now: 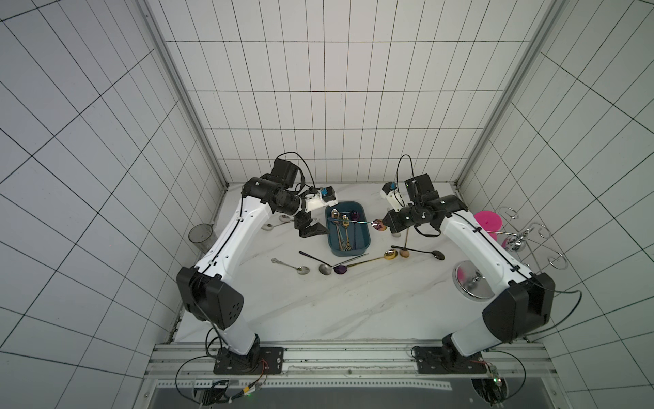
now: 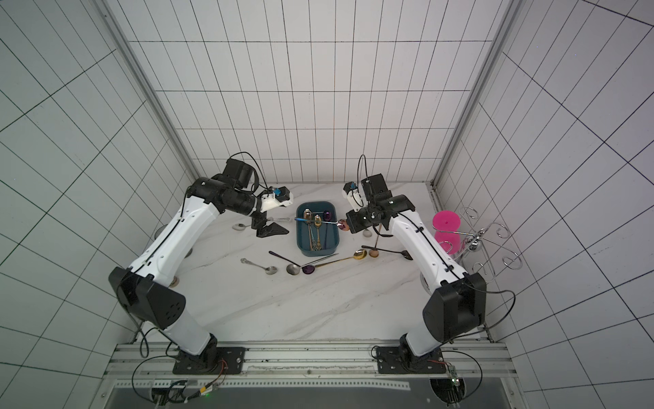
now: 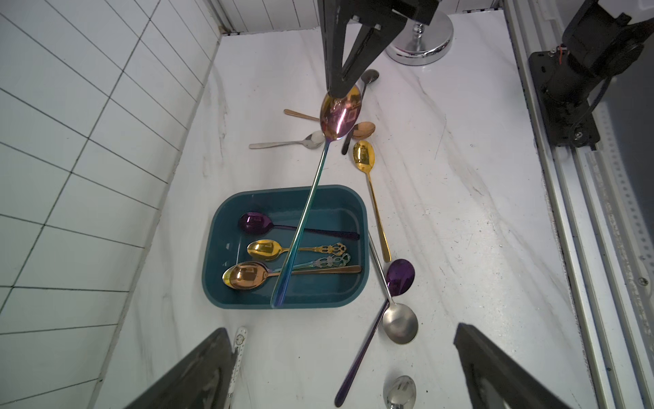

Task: Put the spoon into the storage box
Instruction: Pick up the spoon from the center of the board.

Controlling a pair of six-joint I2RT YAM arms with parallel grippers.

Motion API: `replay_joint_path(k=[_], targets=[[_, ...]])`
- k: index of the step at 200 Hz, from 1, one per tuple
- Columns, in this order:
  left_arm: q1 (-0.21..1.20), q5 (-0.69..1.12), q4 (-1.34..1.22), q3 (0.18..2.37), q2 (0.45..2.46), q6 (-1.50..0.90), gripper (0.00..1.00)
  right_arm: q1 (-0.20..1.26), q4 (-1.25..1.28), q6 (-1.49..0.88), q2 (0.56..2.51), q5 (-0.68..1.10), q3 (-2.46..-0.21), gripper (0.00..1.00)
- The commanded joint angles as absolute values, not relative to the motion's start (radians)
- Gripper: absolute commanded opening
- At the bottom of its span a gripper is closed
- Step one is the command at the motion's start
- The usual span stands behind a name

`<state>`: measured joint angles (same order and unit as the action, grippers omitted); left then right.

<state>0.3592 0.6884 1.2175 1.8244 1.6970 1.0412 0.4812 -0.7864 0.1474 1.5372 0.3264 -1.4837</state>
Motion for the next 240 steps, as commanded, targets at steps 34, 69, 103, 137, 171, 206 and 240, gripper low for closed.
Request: replay_joint_path(k=[34, 69, 103, 137, 171, 206, 240], targets=[[0.412, 0.759, 1.347, 1.970, 1.867, 1.047, 0.93, 0.541, -0.724, 0.342, 1.464, 0.349, -1.448, 0.00], [0.425, 0.775, 1.349, 1.968, 1.915, 1.026, 0.90, 0.562, -0.693, 0.384, 1.448, 0.336, -1.442, 0.00], [0.443, 0.779, 1.378, 1.976, 1.962, 1.028, 0.84, 0.572, -0.677, 0.408, 1.437, 0.335, -1.433, 0.00], [0.460, 0.797, 1.468, 2.031, 2.016, 1.043, 0.61, 0.576, -0.663, 0.410, 1.437, 0.336, -1.436, 0.00], [0.466, 0.815, 1.532, 2.075, 2.056, 1.045, 0.15, 0.579, -0.658, 0.409, 1.435, 0.334, -1.433, 0.00], [0.465, 0.828, 1.541, 2.077, 2.067, 1.025, 0.00, 0.581, -0.655, 0.368, 1.415, 0.296, -1.419, 0.09], [0.465, 0.869, 1.422, 2.069, 2.066, 0.834, 0.00, 0.570, -0.641, 0.278, 1.358, 0.295, -1.388, 0.35]])
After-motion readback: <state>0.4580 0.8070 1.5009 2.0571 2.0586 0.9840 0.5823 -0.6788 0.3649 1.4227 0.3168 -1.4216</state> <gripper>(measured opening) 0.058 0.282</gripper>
